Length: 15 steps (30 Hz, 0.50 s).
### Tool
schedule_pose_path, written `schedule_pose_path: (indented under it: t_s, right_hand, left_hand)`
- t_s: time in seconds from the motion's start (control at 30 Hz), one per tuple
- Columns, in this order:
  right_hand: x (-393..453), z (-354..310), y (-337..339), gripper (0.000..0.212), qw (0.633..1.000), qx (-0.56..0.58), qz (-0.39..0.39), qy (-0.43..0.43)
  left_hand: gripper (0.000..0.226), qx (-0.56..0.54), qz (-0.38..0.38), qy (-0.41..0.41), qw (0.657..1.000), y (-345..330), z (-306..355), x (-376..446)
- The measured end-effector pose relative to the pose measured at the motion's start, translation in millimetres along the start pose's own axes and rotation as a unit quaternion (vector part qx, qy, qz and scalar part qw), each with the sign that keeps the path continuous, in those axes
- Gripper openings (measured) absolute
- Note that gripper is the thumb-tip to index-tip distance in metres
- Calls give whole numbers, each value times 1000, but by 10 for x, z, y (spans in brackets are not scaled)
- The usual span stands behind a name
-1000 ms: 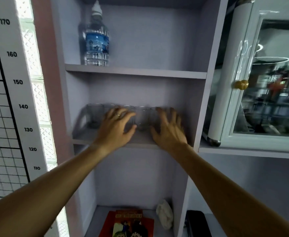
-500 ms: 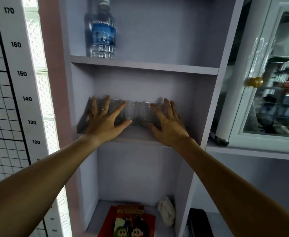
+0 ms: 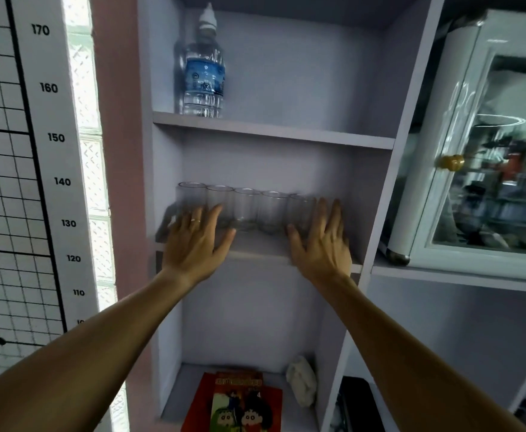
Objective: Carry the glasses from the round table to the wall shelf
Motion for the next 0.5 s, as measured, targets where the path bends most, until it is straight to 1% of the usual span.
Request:
schedule_pose_path:
  t_s: [0.07, 0.1, 0.13, 0.2, 0.27, 0.37, 0.43, 0.5]
  right_hand:
    - [-164, -8, -52, 82, 999, -42, -10, 6]
    - [-243, -28, -72, 77, 998, -61, -17, 13]
    - [-307, -46, -79, 73, 997, -74, -20, 17]
    - [-410, -94, -53, 72, 995, -95, -13, 31]
    - [-494, -128, -12, 72, 994, -100, -15, 38]
    - [-630, -177, 38, 76, 994, -95, -37, 38]
    - [-746, -201, 85, 69, 993, -94, -53, 39]
    - [-886, -226, 156, 62, 992, -84, -82, 36]
  left_hand:
    - [54, -1, 26, -60, 998, 32, 36, -121]
    - [57, -14, 28, -83, 996, 53, 49, -169]
    - [59, -24, 24, -98, 995, 75, 53, -201]
    - [52, -38, 24, -115, 992, 136, 65, -247]
    - [44, -49, 31, -121, 991, 180, 61, -282]
    - [44, -87, 19, -109, 990, 218, 35, -352]
    - [49, -91, 12, -94, 991, 230, -15, -427]
    - [50, -108, -29, -81, 990, 223, -27, -524]
Point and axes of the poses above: each hand's wrist, its own x-axis towards the middle knuckle, its own y-axis out of the back of the hand, z = x × y, the point moved 7 cm from there along x, towards the middle knuckle, and after that the axes turned 1 degree about -z, right-handed, at the moved point
